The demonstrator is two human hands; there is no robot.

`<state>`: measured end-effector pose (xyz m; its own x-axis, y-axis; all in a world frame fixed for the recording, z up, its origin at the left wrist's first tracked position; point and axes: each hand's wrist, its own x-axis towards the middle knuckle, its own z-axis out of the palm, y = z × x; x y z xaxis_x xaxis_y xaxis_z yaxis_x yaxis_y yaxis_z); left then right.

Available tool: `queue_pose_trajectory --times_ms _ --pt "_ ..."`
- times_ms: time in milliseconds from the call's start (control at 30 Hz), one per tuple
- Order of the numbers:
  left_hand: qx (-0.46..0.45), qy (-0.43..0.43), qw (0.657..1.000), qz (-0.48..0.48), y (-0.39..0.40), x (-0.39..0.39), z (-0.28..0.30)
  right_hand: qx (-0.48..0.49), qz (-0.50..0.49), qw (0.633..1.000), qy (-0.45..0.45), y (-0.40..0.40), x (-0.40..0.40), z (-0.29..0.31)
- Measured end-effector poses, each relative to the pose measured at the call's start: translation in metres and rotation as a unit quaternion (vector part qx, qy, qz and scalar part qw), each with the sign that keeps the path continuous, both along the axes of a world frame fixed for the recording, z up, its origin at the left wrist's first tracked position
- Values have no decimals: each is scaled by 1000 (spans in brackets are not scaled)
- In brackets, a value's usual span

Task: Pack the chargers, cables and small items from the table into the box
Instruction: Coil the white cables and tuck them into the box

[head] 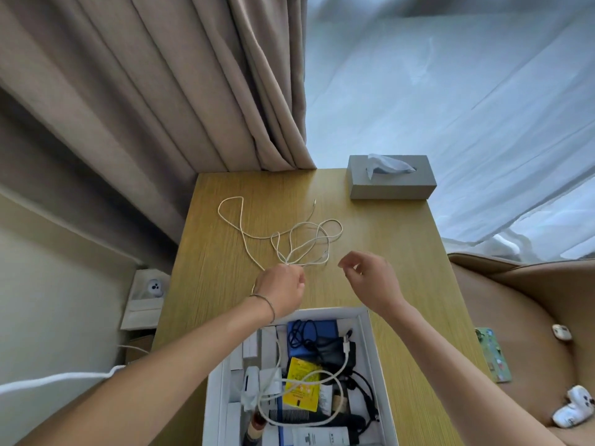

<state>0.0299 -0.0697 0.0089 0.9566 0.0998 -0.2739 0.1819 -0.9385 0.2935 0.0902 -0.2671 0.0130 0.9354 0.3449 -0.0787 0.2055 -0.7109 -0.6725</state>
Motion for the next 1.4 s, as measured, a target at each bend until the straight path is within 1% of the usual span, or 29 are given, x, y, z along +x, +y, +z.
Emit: queue_pose_trajectory --times_ms 100,167,400,533,633,733,833,900,967,1067,1167,1267,1333,1400 --pt "59 82 995 0 -1 18 -20 -4 9 1000 25 -3 11 -8" --pt "87 119 989 -1 -1 26 -33 -3 20 999 40 -5 17 -13" --pt "126 183 975 15 -2 44 -60 -5 64 995 77 -4 32 -24" --pt "112 194 974 35 1 49 -67 -4 77 992 97 -6 35 -29" --pt "131 193 972 20 3 50 -71 -6 87 991 106 -9 36 -31" --pt "165 179 970 -28 3 49 -70 -4 90 990 111 -12 36 -32" --pt "168 181 963 -106 3 47 -63 6 90 990 112 -15 36 -31" --pt "122 170 968 -139 3 43 -55 9 94 989 111 -15 36 -29" --pt "50 119 981 -142 1 38 -44 18 91 991 100 -14 36 -25" --pt "-24 17 995 -98 -2 30 -21 47 81 995 47 -9 35 -14" --pt "-77 -57 994 -48 0 26 9 86 107 990 12 0 32 3" --pt "-171 -100 980 8 2 22 38 101 138 985 -14 12 28 24" --pt "-255 -121 958 45 0 19 59 113 151 982 -24 20 23 39" --pt "-342 -142 926 81 -3 16 80 164 161 973 6 29 17 54"
